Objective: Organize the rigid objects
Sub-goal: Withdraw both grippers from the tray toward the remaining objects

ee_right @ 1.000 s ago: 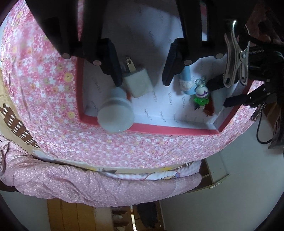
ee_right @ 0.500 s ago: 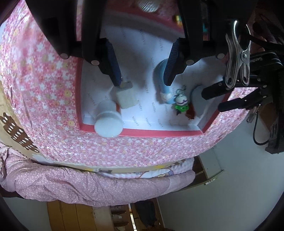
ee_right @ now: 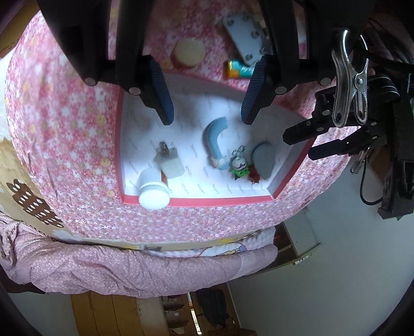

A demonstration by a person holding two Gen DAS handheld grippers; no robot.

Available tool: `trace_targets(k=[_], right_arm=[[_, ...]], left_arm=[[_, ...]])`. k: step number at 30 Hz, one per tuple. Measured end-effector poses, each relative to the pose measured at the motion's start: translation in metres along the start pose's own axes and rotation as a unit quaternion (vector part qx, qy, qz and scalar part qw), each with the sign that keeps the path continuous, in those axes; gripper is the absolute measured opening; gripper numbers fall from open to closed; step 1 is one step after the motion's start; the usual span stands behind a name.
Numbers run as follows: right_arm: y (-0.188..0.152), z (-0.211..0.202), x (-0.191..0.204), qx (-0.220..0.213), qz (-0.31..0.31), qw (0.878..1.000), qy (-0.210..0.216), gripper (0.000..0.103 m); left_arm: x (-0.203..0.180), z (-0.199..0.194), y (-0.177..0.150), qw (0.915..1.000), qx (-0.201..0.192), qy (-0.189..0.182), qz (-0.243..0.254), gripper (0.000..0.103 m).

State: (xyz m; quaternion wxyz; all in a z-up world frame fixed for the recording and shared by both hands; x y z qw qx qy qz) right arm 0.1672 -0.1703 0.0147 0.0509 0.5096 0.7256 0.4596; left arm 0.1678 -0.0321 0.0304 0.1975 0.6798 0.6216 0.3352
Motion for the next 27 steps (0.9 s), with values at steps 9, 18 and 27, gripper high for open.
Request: trace_targets(k=[9,18,27], right_arm=[[-0.026,-0.022,0.008,-0.007,0.03,0.999,0.004,0.056],[-0.059,-0.035,0.0,0.001,0.068,0.998,0.002,0.056],[-0.093,-0.04,-0.006,0.017,0.084,0.996,-0.013,0.056]], left_arm=[[-0.006,-0.026,-0.021,0.9997,-0.005,-0.02,0.013,0.068],[-0.013,-0.041,-0.047,0.9993,0.008,-0.032,0.017,0.068],[-0.024,-0.051,-0.073,0.9983,0.021,-0.045,0.032,0.068]])
Point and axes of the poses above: each gripper's, at about its wrist camera, not at the fingertips, and z roughly the way its jaws point, x to its left, y to its top, the point moved 9 cm from there along z, roughly the way its jaws point, and after that the axes turned 14 degrees about y, right-handed, at the moved point
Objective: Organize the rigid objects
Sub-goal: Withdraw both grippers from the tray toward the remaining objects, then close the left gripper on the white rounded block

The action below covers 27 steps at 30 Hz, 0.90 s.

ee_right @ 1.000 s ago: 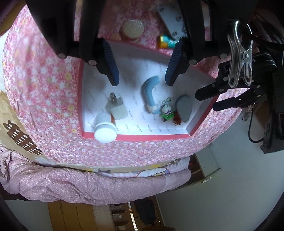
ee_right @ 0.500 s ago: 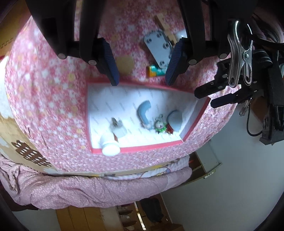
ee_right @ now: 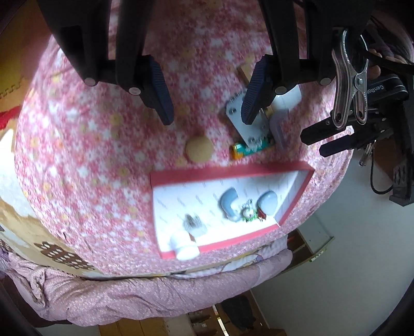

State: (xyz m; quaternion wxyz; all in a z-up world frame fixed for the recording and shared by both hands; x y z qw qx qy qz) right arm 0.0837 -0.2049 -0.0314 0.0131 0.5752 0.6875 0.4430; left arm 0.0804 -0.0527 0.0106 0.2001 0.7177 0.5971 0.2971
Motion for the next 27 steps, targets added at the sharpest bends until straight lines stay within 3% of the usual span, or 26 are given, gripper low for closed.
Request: trace_targets(k=[7,9,13,21,27], right_arm=[[-0.014,0.003,-0.007,0.011,0.005,1.0,-0.002,0.056],[-0.017,0.004,-0.01,0.021,0.006,1.0,-0.015,0.056],[-0.021,0.003,-0.013,0.03,-0.01,0.999,-0.039,0.056],[-0.025,0.01,-0.016,0.045,-0.01,0.998,-0.04,0.056],[-0.026,0.011,-0.018,0.042,-0.008,0.998,-0.037,0.056]], left_arm=[[-0.015,-0.001,-0.019,0.9996,0.014,-0.015,0.018,0.068],[-0.022,-0.002,-0.027,0.9987,0.019,-0.037,0.029,0.068],[-0.026,0.001,-0.035,0.9977,0.02,-0.034,0.054,0.068],[-0.041,0.009,-0.05,0.9945,0.034,-0.058,0.081,0.068],[-0.054,0.017,-0.059,0.991,0.026,-0.028,0.128,0.068]])
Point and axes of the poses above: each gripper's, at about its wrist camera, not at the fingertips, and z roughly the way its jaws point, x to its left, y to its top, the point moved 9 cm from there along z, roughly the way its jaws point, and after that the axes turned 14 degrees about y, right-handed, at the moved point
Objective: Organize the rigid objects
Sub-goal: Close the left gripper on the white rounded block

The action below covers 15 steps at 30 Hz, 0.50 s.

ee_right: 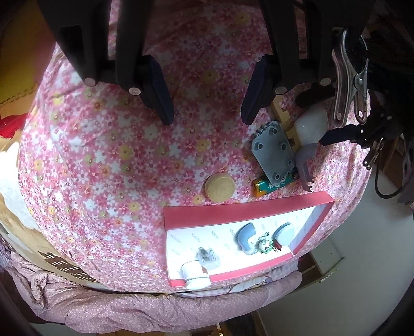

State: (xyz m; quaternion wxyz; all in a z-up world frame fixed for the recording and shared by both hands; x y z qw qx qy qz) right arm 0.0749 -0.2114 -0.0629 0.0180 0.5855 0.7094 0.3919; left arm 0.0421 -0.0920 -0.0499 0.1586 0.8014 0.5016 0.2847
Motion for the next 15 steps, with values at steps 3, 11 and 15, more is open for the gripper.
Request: trace_targets(k=[3,11,15], right_arm=[[-0.0003,0.0002,-0.0004,-0.002,0.003,1.0,0.007,0.058],[-0.0007,0.0041,0.0055,0.001,-0.004,1.0,0.012,0.069],[-0.0004,0.005,0.0062,0.003,-0.006,1.0,0.009,0.07]], left_arm=[[-0.0014,0.0069,-0.0002,1.0,0.005,0.001,-0.003,0.068],[-0.0039,0.0048,-0.0003,1.0,-0.002,-0.002,0.001,0.05],[-0.0009,0.003,-0.0025,1.0,-0.002,-0.006,-0.006,0.048]])
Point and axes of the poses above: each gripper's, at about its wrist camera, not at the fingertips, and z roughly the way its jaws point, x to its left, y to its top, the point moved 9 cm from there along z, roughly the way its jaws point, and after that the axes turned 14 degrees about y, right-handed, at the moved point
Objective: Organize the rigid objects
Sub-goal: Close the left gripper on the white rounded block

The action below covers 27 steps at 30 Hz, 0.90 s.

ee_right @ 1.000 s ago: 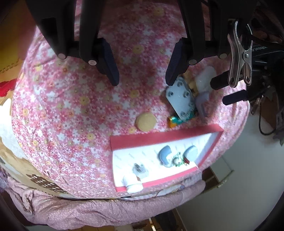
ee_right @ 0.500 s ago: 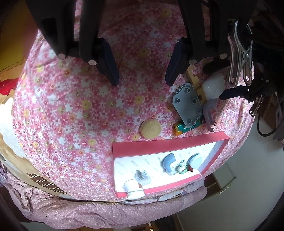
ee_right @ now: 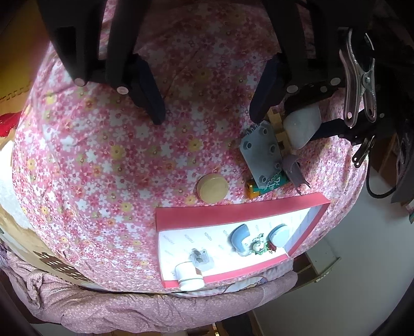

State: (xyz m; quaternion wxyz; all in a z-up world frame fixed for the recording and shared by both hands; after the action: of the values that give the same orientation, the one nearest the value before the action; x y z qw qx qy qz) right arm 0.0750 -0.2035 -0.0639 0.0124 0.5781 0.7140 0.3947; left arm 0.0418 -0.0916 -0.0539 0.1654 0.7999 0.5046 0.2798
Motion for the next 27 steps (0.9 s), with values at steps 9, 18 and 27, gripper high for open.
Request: trace_targets(k=[9,18,27], right_arm=[[-0.001,0.004,0.003,0.012,-0.019,0.999,-0.033,0.07],[0.004,0.004,0.022,0.015,0.016,1.0,0.004,0.067],[0.026,0.005,0.062,0.0,-0.041,0.999,0.001,0.052]], left_arm=[[0.047,-0.001,-0.016,0.9974,0.013,0.032,-0.063,0.048],[0.097,0.006,-0.023,0.9849,0.025,0.054,-0.163,0.048],[0.103,0.009,-0.027,0.9805,0.021,0.048,-0.189,0.048]])
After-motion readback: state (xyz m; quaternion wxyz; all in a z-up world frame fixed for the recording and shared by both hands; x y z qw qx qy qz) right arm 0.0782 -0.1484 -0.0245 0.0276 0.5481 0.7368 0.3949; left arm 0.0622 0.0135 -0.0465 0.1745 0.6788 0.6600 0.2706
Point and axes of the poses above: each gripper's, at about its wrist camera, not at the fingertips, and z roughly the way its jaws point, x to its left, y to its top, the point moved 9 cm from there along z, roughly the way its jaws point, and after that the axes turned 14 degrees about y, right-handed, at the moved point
